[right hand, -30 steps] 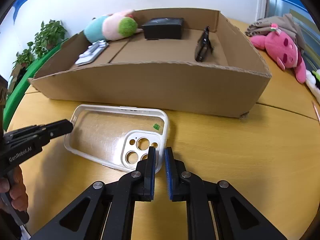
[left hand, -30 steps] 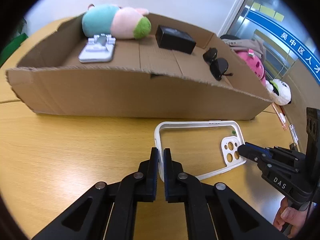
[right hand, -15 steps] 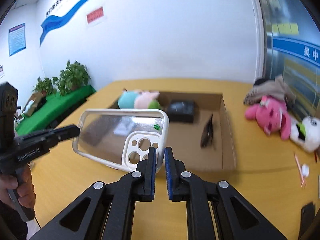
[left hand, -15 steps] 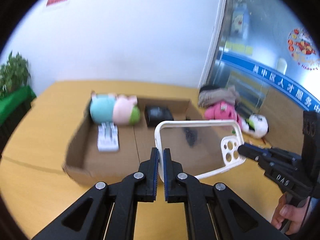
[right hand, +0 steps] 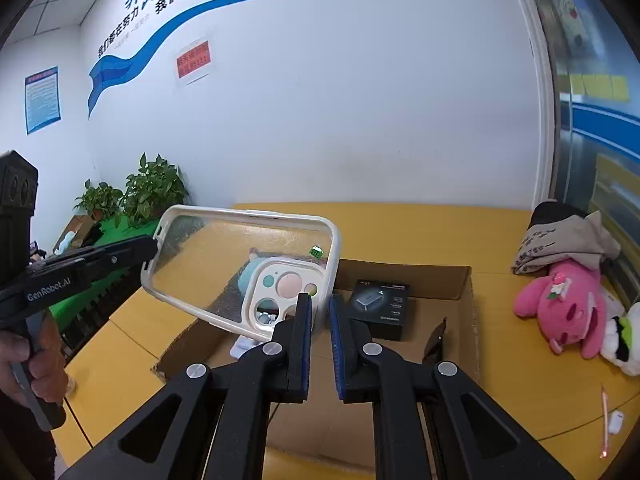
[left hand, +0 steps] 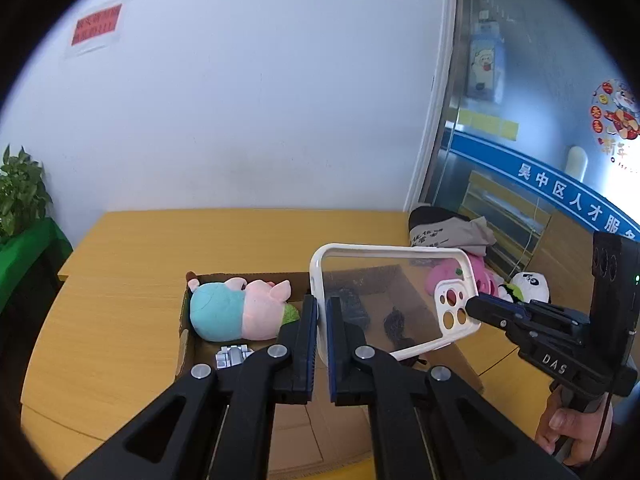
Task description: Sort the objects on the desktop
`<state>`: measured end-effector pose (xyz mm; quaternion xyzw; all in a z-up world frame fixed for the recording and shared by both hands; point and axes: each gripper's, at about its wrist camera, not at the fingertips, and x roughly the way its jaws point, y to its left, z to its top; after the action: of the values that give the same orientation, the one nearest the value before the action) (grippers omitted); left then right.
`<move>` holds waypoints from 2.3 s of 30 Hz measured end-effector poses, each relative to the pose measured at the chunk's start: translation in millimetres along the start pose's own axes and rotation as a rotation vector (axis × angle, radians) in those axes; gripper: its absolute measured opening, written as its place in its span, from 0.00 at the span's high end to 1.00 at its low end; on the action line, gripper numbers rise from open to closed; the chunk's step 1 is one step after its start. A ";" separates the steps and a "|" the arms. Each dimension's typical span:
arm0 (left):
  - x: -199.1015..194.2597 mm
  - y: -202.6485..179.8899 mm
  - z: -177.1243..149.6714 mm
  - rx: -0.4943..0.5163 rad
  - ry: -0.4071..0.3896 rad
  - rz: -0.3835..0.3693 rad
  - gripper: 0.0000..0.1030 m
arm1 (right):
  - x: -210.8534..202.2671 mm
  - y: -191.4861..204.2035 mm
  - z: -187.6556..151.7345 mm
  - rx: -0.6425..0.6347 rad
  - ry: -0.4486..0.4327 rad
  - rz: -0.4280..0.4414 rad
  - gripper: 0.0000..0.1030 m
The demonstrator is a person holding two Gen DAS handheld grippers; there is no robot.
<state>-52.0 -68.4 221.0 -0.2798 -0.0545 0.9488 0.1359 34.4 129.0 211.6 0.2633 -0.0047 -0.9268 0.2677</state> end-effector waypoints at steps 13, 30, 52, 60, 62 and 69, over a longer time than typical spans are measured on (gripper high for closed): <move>120.7 44.4 -21.5 -0.098 0.242 0.014 0.97 | 110.3 -54.8 -17.4 0.104 0.200 0.005 0.91; 221.9 77.0 -93.6 -0.181 0.587 0.047 0.97 | 224.9 -89.6 -87.4 0.151 0.599 -0.040 0.90; 63.1 21.3 -66.5 0.061 -0.077 0.433 0.09 | 139.9 -60.0 -60.0 0.081 0.258 -0.151 0.00; -31.9 -12.1 -117.7 0.009 -0.337 0.436 0.00 | 78.7 -30.3 -96.1 0.063 0.199 -0.169 0.00; -38.9 -16.7 -126.8 0.009 -0.327 0.451 0.00 | 77.3 -22.6 -108.9 0.050 0.219 -0.185 0.00; -50.2 -32.2 -142.0 0.043 -0.298 0.466 0.00 | 54.5 -5.8 -123.7 0.030 0.179 -0.215 0.00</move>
<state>73.3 -48.2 133.7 -0.1392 0.0122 0.9861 -0.0896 53.1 123.1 77.7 0.3477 0.0335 -0.9228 0.1624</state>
